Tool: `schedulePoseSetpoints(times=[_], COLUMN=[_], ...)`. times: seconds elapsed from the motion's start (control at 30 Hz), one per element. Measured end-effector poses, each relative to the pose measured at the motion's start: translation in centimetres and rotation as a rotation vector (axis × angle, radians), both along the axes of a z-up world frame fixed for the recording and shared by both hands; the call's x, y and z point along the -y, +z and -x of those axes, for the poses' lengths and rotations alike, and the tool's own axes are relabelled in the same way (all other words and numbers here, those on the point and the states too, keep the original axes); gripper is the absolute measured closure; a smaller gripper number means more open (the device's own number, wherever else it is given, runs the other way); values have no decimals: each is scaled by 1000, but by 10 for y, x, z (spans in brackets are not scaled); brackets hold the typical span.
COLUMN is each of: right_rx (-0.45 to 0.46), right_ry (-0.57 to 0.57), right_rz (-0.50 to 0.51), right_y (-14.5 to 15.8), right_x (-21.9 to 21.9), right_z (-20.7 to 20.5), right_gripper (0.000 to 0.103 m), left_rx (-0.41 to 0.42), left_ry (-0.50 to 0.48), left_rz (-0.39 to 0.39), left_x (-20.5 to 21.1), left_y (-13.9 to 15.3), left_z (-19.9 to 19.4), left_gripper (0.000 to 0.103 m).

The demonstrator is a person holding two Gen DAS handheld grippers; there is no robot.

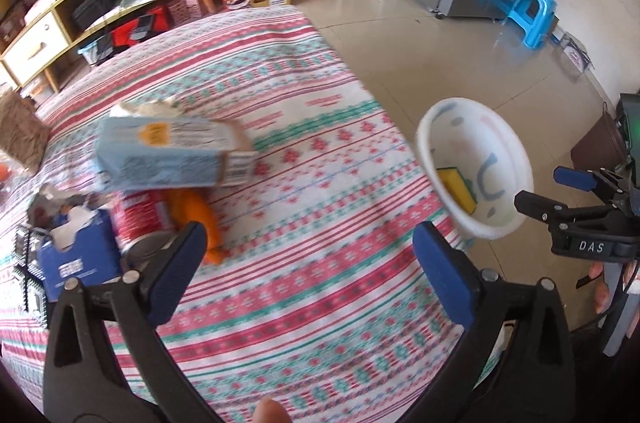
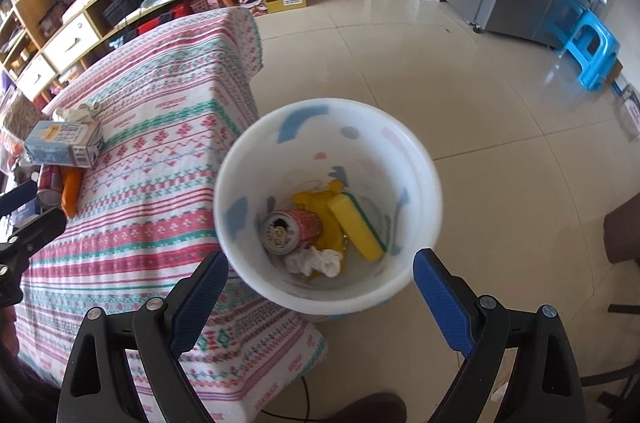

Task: Collect trash
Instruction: 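Open the left tool to release the tissue into the bucket, then reach to the blue biscuit box and grasp it with the left tool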

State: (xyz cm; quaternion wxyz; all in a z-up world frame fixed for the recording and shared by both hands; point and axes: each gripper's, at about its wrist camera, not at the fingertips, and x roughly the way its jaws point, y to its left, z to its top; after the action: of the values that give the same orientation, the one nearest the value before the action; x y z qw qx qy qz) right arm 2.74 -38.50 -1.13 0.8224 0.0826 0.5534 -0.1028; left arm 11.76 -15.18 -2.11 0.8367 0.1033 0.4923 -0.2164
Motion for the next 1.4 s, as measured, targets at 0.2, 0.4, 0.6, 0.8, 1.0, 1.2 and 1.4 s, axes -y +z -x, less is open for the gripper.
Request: schedulePoseSetpoints(times=[0.2, 0.4, 0.6, 0.8, 1.0, 1.2, 1.4], right_rx=[20, 23, 15, -7, -18, -19, -19], right_ry=[32, 76, 120, 155, 152, 162, 155], right_rz=[9, 8, 7, 12, 8, -12, -22], right_y=[5, 7, 3, -8, -13, -14, -13], right_x=[-24, -52, -79, -95, -95, -94, -90], right_z=[-13, -28, -42, -53, -61, -61, -63], right_gripper=[8, 7, 7, 7, 7, 7, 7], left_rx=[21, -3, -23, -76, -75, -131, -184], left_ry=[64, 145, 223, 13, -177, -269, -285], left_rz=[-15, -42, -72, -126, -224, -322, -367], left_x=[-44, -94, -145, -156, -141, -122, -112], left_y=[7, 7, 3, -8, -28, -51, -62], left_z=[-1, -10, -25, -43, -59, -80, -84], left_gripper=[1, 1, 1, 1, 1, 1, 3])
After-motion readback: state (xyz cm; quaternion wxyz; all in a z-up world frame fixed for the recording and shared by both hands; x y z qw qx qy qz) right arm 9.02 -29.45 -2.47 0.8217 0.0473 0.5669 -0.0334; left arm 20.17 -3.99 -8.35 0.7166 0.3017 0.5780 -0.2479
